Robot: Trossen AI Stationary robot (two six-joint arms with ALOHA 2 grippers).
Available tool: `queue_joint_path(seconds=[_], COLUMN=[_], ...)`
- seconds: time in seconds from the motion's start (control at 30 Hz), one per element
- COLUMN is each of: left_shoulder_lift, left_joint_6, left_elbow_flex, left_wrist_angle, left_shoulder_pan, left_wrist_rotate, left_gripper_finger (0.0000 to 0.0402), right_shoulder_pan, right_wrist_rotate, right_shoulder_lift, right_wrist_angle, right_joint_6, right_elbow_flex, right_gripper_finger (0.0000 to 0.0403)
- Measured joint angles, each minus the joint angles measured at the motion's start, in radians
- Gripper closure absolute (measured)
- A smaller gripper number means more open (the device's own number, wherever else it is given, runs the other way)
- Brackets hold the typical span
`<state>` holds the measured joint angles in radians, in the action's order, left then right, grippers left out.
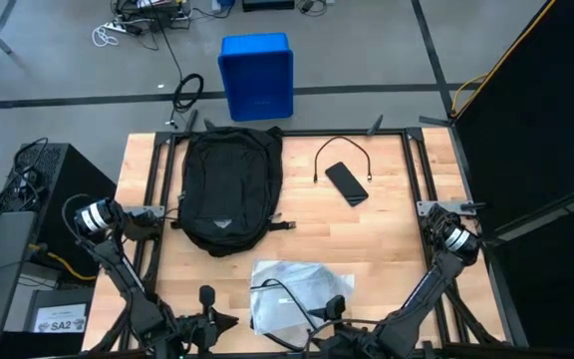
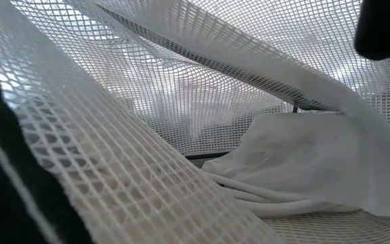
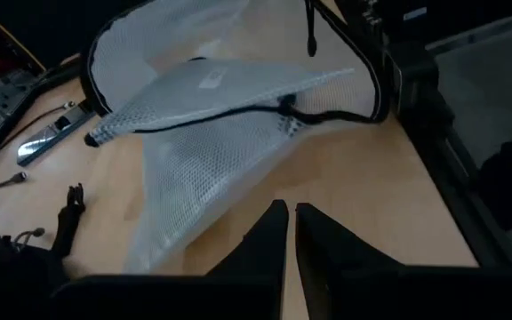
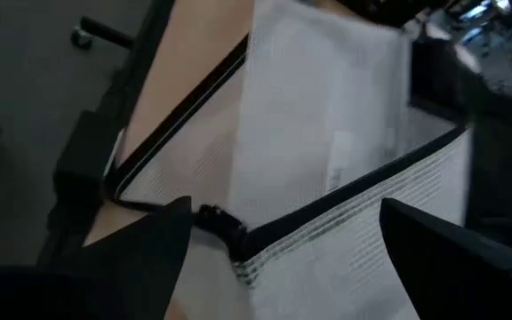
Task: Unpack backpack
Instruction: Close the zip bag
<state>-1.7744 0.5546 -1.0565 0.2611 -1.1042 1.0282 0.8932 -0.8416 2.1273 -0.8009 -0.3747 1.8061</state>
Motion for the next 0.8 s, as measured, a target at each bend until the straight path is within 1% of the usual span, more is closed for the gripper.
queue_joint_path(seconds=[0.07,0.3,0.43,0.5,0.57,0.67,0.8], left_shoulder_lift=[0.000,0.000,0.000,0.000,0.000,0.000,0.000], left_joint_6=[0.004,0.006,-0.013,-0.015,-0.025,-0.028,-0.031], left_elbow_flex=[0.000,0.000,0.000,0.000,0.000,0.000,0.000], left_wrist_angle=[0.002,-0.013,-0.033,-0.035,-0.038,-0.039,-0.049], left_shoulder_pan=[0.000,0.011,0.017,0.018,0.018,0.018,0.018], left_wrist_rotate=[0.000,0.009,0.011,0.011,0.012,0.012,0.012], left_gripper_finger=[0.0402,0.0402,0.0402,0.0402,0.0402,0.0402,0.0402], right_shoulder_pan=[-0.002,-0.009,-0.013,-0.014,-0.017,-0.019,-0.025], right_wrist_rotate=[0.023,0.031,0.032,0.033,0.031,0.032,0.033], right_shoulder_lift=[-0.001,-0.003,-0.002,-0.002,-0.002,-0.002,-0.002], right_wrist_angle=[0.009,0.010,0.012,0.011,0.012,0.011,0.011], right_joint_6=[-0.022,-0.044,-0.043,-0.042,-0.042,-0.042,-0.042], right_elbow_flex=[-0.026,-0.090,-0.100,-0.102,-0.101,-0.101,-0.101], right_gripper_finger=[0.0074,0.0103,0.0134,0.0164,0.0202,0.0271,0.0374])
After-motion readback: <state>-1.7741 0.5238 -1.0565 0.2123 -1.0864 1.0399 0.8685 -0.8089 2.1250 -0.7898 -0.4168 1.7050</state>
